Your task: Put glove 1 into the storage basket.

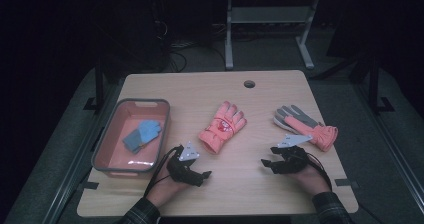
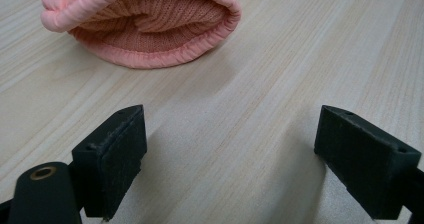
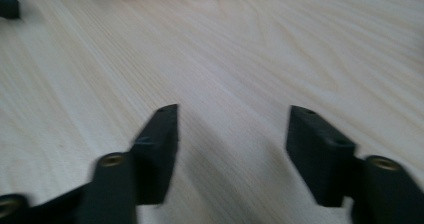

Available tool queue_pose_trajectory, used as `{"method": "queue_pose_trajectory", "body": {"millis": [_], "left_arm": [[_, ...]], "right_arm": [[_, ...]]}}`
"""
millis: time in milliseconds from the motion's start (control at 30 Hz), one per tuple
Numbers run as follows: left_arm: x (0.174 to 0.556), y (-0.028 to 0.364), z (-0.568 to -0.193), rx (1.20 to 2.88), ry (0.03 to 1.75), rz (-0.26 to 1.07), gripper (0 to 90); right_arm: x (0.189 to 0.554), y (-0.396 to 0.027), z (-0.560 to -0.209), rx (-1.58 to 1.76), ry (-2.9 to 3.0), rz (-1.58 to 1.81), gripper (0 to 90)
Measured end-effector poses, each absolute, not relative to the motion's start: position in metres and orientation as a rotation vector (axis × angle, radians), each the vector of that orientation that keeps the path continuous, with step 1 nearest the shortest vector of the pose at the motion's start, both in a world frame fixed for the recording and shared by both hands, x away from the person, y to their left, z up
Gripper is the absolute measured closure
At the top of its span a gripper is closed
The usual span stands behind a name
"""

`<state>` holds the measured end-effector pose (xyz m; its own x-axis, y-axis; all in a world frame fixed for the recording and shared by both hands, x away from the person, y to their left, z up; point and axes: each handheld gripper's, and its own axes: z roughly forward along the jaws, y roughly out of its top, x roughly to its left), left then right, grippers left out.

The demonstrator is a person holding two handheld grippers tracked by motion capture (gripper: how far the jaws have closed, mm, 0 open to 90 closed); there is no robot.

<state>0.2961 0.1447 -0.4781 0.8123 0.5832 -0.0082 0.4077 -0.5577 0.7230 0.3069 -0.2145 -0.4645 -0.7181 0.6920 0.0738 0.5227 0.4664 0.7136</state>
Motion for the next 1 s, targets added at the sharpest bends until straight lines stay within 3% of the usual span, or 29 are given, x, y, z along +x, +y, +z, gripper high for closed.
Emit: {"method": "queue_pose_trajectory", "body": {"millis": [100,167,200,300,1000], "left_arm": [[0.297,0.145,-0.478,2.243,0.717,0.303,12.7],[0.297,0.145,-0.478,2.242,0.718,0.302,12.7],[0.297,0.145,-0.478,2.242,0.718,0.302,12.7],[0.297,0.145,-0.478,2.246,0.714,0.300,12.7],[0.297,0.144,-0.478,2.247,0.716,0.297,12.8]], "right_arm": [[0.309,-0.217,-0.454,1.061,2.491,1.091,63.0],[0.311,-0.220,-0.447,1.062,2.468,1.104,72.3],[0.311,-0.220,-0.447,1.062,2.468,1.104,72.3],[0.316,-0.230,-0.435,1.074,2.432,1.109,89.9],[0.358,-0.331,-0.411,1.278,2.167,1.021,90.0]]}}
